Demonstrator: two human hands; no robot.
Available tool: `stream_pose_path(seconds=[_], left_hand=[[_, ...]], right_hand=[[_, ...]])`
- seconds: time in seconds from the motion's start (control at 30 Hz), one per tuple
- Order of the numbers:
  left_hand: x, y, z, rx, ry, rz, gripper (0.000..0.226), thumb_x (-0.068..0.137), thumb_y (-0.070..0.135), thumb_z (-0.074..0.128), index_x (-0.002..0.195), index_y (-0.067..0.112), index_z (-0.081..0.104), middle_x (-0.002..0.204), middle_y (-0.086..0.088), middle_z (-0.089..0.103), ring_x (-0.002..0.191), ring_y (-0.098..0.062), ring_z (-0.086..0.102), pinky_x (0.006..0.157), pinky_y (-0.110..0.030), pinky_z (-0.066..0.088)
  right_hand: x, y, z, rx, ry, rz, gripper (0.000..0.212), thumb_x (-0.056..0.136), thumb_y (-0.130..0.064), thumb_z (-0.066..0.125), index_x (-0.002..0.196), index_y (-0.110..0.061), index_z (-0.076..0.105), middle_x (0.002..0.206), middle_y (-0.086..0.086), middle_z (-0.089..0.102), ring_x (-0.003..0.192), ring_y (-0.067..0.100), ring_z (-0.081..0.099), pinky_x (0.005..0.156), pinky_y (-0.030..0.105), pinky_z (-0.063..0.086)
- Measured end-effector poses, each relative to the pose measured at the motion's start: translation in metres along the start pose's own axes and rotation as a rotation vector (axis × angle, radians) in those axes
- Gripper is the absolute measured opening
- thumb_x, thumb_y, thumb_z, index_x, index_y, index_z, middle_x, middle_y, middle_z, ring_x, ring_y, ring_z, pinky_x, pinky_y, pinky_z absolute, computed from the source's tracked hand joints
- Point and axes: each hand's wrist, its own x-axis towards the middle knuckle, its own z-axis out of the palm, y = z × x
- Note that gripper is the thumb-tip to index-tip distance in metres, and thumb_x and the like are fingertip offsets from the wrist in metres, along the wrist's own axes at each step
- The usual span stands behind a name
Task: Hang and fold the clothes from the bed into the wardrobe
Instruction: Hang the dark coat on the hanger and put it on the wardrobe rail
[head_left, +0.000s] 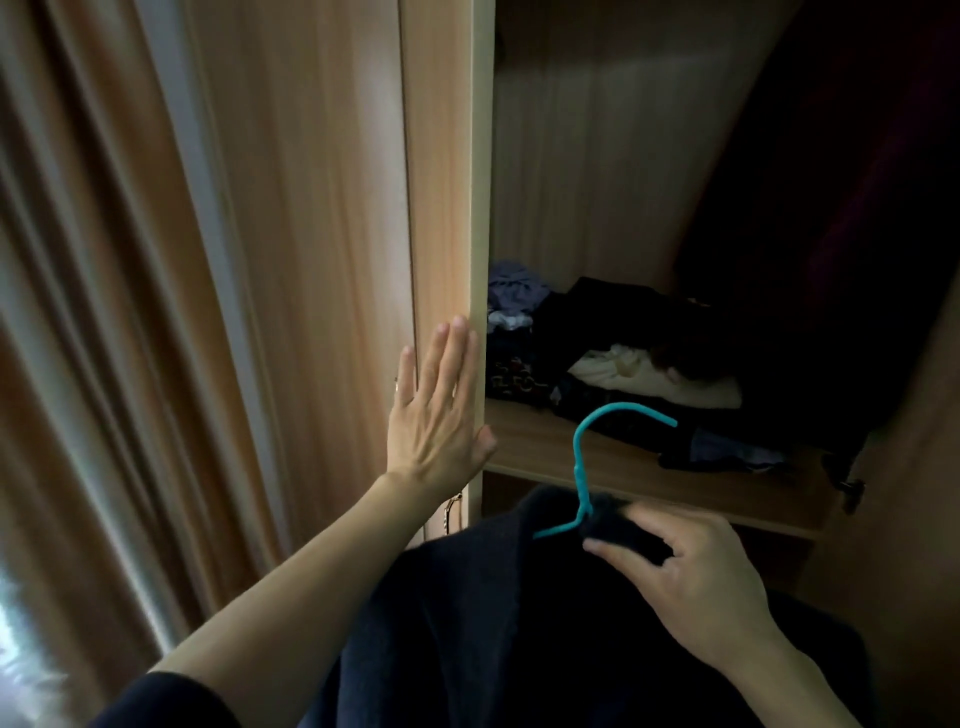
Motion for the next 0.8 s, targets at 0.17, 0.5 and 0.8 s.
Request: stream_pose_path(seconds=[0.17,0.5,0.8], left_hand=[[-0.005,-0.012,-0.006,-0.02,-0.013,0.011,0.11,0.073,0.032,0.058,0.155,0.005,-0.01,0.164,-0.012,-0.015,0.152,-0.026,-0.011,0.123,-0.052,0.004],[-0.034,-0.078,-0.016,-0.041,0.019,-0.032,0.1,0.072,0.018,0.06,0.157,0.008,0.009,0.164,-0.013,-0.011,0.152,-0.028,-0.006,0.123,-0.05,0.008],[-0.051,-0.141,-0.016,-0.029,0.01,-0.123,0.1,0.074,0.006,0.059,0.156,0.002,0.001,0.163,-0.015,-0.015,0.152,-0.029,-0.009,0.122,-0.052,0.012]], right_hand=[[0.003,-0.005,0.008,0.042,-0.016,-0.004,0.031,0.079,-0.061,0.067,0.086,-0.031,0.074,0.083,-0.023,0.069,0.075,-0.004,0.066,0.062,0.024,0.055],[0.023,-0.026,0.028,0.091,-0.018,-0.081,0.041,0.079,-0.066,0.062,0.089,-0.028,0.075,0.077,-0.018,0.069,0.068,-0.001,0.065,0.053,0.023,0.052],[0.048,-0.052,0.067,0.12,-0.064,-0.142,0.032,0.08,-0.056,0.069,0.091,-0.027,0.076,0.08,-0.021,0.069,0.072,-0.002,0.066,0.056,0.025,0.053]])
